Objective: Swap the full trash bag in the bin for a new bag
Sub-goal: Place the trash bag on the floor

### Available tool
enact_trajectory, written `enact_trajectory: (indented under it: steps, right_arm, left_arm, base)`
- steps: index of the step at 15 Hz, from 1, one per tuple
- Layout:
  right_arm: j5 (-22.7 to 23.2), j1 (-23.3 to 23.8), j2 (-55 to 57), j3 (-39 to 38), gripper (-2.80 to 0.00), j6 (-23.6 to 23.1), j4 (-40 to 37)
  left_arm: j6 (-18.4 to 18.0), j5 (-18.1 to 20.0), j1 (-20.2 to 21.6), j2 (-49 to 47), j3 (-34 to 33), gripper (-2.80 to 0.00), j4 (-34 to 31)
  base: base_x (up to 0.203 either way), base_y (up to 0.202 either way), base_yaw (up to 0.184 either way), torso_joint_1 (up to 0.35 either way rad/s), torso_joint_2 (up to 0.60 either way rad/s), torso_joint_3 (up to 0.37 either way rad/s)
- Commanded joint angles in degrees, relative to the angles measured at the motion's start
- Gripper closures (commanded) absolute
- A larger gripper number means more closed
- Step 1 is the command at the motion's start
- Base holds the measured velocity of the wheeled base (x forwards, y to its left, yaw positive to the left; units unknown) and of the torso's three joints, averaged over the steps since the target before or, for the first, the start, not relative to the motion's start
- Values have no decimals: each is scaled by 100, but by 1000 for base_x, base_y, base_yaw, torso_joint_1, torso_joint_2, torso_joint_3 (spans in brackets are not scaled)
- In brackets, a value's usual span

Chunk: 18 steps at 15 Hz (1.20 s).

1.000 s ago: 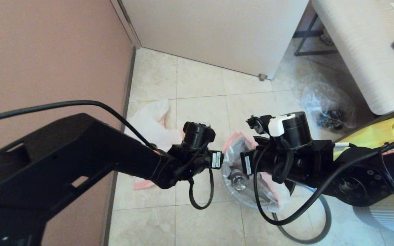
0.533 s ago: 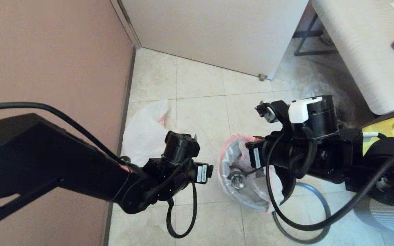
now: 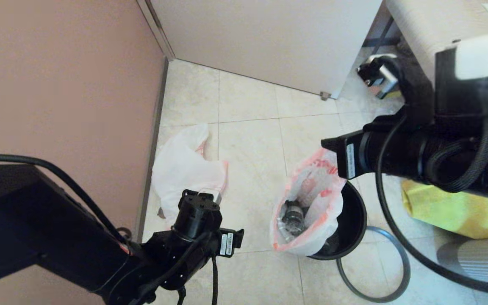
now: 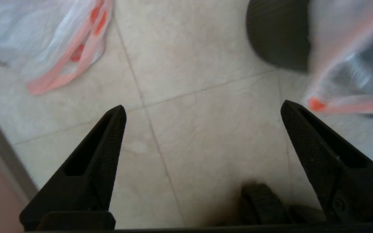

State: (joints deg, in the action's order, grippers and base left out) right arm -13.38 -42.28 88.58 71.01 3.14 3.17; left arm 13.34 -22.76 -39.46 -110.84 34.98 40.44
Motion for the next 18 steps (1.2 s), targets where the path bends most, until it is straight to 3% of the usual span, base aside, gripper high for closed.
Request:
enact_trajectory:
  steps: [1,5,9,11,13,18]
  right_arm:
    - [-72,-20,-352,285,0,-94,-213]
    - [-271,239,-652,1244,0,-680,-704]
    - [-282,451,-628,3360,0,-1012,-1641]
    - [-336,498,-606,4311,0,-1444,-1968]
    - [-646,635,-629,4405,0,-2229,-1611]
    - [-299,2213,-444,4366,0,-2586,-332]
  left_arm:
    - [24,-40,-42,38,-453,-280,298]
    - [43,-295,-185,-157,-1453,-280,1525]
    - [23,-461,-212,-522,-2089,-280,2313]
    - [1,-488,-311,-724,-2215,-280,2655]
    - [30,-625,-366,-954,-2246,-280,2797]
    - [-23,-660,-307,-1438,-2581,-280,3817]
  base:
    - [0,0,0,0,0,0]
    - [0,0,0,0,0,0]
    - [0,0,0,0,0,0]
    - [0,0,0,0,0,0]
    - [0,0,0,0,0,0]
    - [0,0,0,0,0,0]
